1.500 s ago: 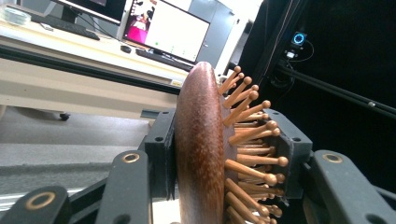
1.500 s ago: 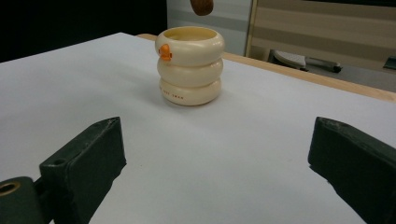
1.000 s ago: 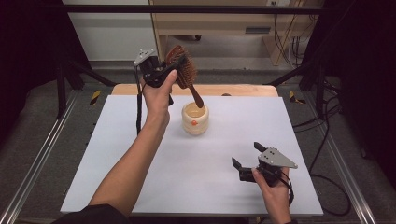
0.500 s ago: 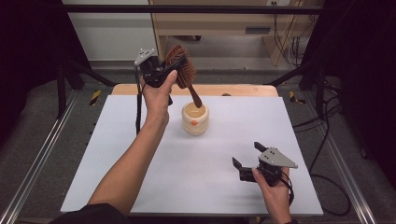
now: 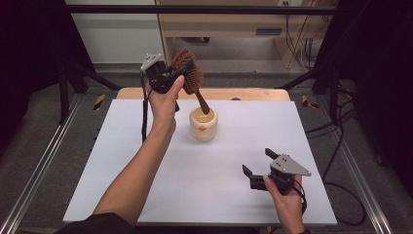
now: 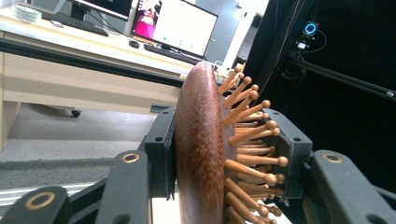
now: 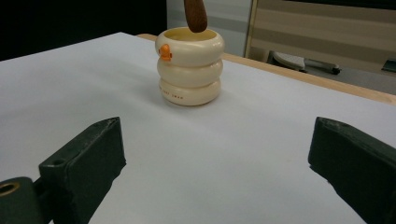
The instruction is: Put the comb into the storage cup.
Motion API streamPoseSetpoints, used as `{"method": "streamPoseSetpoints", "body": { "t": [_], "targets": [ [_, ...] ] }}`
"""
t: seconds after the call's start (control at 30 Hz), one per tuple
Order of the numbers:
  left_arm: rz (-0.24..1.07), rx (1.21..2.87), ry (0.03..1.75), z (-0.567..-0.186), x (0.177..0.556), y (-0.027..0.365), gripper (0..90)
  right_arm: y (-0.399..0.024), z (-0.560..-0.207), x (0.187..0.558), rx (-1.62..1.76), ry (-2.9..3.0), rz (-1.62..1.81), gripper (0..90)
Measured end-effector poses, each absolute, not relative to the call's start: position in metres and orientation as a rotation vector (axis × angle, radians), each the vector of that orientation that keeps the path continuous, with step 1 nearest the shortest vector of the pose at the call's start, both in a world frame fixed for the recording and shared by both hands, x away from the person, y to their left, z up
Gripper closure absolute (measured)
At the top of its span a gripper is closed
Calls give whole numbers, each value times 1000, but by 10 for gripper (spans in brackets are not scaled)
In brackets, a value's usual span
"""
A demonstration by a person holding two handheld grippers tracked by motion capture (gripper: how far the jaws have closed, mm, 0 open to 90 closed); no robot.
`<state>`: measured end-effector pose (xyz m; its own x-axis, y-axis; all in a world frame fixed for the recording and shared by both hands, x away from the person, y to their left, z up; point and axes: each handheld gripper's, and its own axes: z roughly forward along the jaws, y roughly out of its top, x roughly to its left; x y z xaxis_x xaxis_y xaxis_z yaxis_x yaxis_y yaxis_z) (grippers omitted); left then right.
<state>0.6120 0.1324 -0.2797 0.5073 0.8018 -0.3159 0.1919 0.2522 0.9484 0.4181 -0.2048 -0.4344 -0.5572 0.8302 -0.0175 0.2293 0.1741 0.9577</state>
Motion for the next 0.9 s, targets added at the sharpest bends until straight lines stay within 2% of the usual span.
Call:
{"method": "streamPoseSetpoints", "body": {
  "t": [0.9],
  "targets": [
    [529, 1280, 1004, -288, 614, 133, 504, -204, -435, 419, 995, 1905, 1391, 42]
  ]
}}
